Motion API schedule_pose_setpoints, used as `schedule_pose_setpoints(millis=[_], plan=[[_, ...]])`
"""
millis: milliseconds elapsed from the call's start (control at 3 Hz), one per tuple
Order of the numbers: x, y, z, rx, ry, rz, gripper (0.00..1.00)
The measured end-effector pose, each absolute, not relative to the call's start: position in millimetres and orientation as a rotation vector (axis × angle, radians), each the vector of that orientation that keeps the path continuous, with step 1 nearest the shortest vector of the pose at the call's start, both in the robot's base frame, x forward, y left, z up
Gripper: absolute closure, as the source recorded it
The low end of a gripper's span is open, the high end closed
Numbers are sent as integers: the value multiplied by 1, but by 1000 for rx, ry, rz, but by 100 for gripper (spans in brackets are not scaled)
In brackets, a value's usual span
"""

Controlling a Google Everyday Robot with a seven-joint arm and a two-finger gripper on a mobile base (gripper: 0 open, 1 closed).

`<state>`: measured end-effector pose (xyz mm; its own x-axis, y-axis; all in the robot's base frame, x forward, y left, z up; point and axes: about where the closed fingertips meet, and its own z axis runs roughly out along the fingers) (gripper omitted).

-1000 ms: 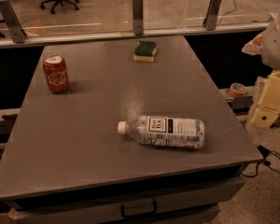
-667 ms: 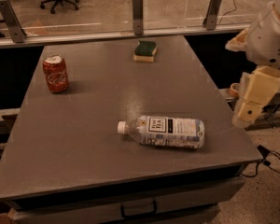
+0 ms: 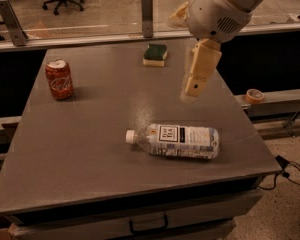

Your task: Move coke can near sponge

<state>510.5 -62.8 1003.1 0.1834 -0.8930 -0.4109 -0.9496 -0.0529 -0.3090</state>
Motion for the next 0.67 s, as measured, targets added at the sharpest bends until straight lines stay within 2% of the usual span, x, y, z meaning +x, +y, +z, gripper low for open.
schedule_pose_setpoints(millis=[667], plan=[[520,-52,997,-1926,1692,218,0]])
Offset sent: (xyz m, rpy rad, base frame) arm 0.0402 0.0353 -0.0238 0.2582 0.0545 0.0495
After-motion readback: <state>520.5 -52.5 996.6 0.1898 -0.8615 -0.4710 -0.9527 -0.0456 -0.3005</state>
